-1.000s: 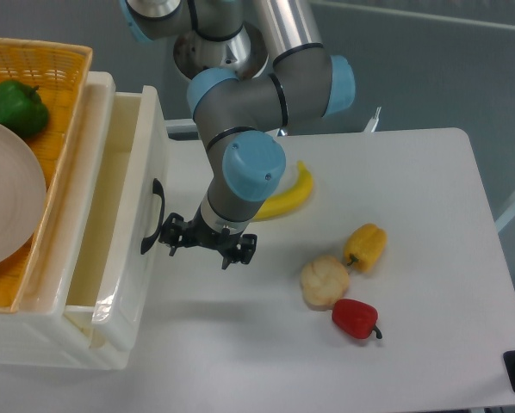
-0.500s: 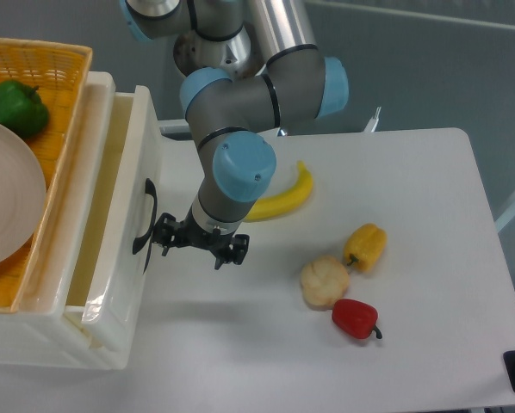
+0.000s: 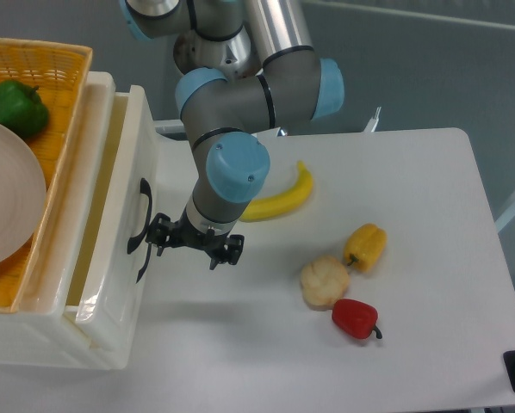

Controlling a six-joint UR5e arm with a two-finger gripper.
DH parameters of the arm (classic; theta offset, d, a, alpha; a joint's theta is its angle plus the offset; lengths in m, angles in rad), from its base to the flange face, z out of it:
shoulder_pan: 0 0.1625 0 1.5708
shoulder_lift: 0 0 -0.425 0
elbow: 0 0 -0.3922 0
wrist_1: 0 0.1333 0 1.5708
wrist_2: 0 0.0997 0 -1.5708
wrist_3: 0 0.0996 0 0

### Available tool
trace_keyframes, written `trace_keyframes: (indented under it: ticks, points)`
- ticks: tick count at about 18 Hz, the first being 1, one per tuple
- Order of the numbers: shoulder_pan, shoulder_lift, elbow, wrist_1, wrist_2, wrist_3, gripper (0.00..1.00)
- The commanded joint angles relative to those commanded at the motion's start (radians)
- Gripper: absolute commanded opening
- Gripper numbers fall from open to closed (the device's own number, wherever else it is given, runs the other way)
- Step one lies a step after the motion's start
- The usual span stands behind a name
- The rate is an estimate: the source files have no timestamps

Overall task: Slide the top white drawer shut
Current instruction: 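Push the drawer front with the gripper, sliding the drawer into the unit, then hold the gripper against the closed drawer front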

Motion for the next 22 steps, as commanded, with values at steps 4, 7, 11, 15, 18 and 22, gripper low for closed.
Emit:
trace_keyframes:
  ticks: [4, 7, 11, 15, 18, 22]
  points:
    - [-0.002, 0.000, 0.003, -0.002, -0.003, -0.002, 1.00]
    - [-0.002, 0.000, 0.003, 0.000, -0.003, -0.003, 1.00]
    - [-0.011, -0.002, 0.005, 0.000, -0.002, -0.006, 1.00]
    - [-0.012, -0.002, 0.005, 0.002, -0.003, -0.008, 1.00]
    - [-0.012, 0.000, 0.005, 0.002, -0.003, -0.008, 1.00]
    - [-0.012, 0.000, 0.005, 0.002, -0.005, -0.009, 1.00]
